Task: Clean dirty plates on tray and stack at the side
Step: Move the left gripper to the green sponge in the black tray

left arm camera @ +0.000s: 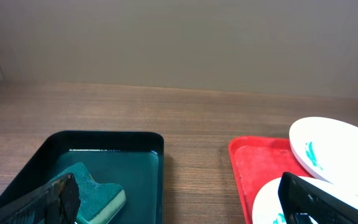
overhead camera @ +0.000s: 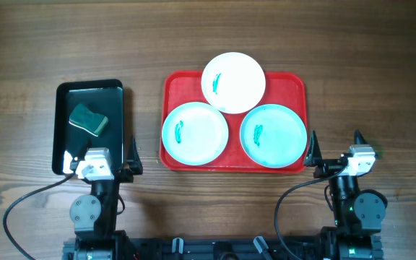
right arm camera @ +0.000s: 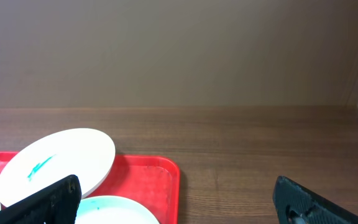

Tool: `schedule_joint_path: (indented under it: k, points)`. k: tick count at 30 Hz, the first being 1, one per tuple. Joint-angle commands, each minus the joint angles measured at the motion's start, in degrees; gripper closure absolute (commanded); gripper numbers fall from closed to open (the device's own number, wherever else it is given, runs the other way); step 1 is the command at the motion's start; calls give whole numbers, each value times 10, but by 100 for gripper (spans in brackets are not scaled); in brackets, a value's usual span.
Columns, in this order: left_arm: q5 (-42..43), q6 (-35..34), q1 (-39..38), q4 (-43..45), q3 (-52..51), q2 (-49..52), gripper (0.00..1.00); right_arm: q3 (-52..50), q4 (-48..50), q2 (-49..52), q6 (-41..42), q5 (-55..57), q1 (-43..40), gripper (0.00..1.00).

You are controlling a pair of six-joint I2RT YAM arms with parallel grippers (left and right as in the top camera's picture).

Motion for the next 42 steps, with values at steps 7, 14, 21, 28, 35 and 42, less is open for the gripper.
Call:
schedule_joint_path:
  k: [7,14,21,28,35,42]
  points:
    - [-1,7,4,2,-5,-5,0,-1,1,1,-7,1,-3,0]
    - [85,-12,4,11,-5,-5,0,-1,1,1,-7,1,-3,0]
    - [373,-67,4,91,-5,-5,0,-1,1,1,-7,1,-3,0]
    - [337,-67,4,290,1,-4,0,-1,1,1,-7,1,-3,0]
    - [113,-66,4,-6,224,174,0,-1,1,1,-7,1,-3,0]
    - [173,-65,4,-229,449,486,0,-1,1,1,-7,1,-3,0]
